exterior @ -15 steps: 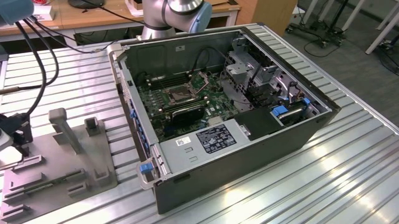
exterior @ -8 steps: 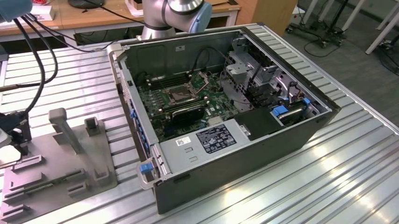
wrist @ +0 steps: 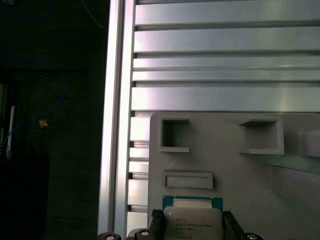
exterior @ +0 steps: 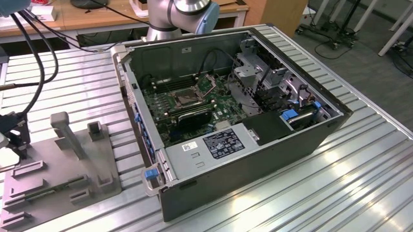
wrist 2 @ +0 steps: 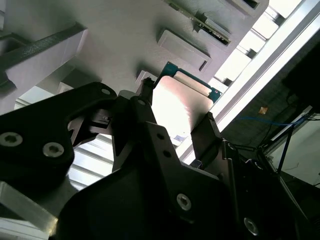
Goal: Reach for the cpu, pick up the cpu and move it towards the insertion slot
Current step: 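Pick up the cpu and move it towards the insertion slot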
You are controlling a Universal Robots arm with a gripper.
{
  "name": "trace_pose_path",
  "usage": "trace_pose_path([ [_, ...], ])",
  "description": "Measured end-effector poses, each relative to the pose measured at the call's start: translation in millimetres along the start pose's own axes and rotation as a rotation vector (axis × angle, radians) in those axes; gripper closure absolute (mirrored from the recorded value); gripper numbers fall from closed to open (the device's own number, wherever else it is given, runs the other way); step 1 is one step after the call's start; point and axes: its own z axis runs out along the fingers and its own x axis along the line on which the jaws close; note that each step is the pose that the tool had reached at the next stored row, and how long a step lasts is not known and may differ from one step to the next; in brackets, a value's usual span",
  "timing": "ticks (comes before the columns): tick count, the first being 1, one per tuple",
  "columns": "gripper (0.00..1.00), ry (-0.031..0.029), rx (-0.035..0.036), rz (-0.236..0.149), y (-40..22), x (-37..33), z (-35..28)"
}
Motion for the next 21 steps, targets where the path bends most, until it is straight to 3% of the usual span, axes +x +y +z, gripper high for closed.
trace_pose_path([
  [21,0.45,0.0,0.0,0.0,0.5,0.0,-7.4],
])
